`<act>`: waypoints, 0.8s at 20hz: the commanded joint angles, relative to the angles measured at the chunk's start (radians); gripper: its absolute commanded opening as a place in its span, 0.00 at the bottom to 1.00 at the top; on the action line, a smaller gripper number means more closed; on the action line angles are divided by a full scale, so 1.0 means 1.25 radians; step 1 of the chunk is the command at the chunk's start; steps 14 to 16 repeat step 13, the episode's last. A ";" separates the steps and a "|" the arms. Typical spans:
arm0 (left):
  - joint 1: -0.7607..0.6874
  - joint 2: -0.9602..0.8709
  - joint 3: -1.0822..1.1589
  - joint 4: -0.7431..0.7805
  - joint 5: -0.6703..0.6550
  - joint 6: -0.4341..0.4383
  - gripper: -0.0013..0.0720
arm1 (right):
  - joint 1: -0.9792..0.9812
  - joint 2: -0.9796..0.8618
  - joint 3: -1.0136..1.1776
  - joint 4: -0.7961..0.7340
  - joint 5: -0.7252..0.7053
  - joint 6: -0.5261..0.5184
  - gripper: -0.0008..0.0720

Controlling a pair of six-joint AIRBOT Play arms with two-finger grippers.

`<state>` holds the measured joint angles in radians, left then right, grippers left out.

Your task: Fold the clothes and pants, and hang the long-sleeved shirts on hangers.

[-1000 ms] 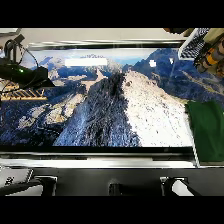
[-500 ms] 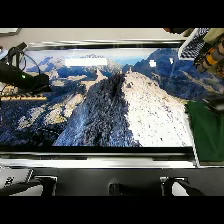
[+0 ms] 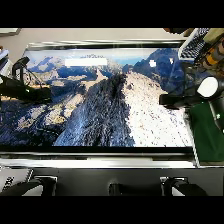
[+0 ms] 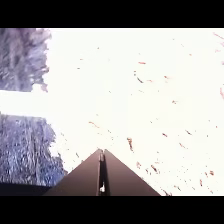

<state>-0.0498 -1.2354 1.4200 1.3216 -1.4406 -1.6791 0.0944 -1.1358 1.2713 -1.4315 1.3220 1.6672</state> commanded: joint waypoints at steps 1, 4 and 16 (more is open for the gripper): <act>-0.001 0.004 -0.022 0.012 0.008 -0.003 0.04 | 0.030 0.000 0.001 -0.004 0.031 -0.009 0.06; -0.001 0.003 -0.022 0.012 0.008 -0.003 0.04 | 0.030 0.000 0.001 -0.004 0.030 -0.009 0.06; -0.001 0.003 -0.022 0.012 0.008 -0.003 0.04 | 0.030 0.000 0.001 -0.004 0.030 -0.009 0.06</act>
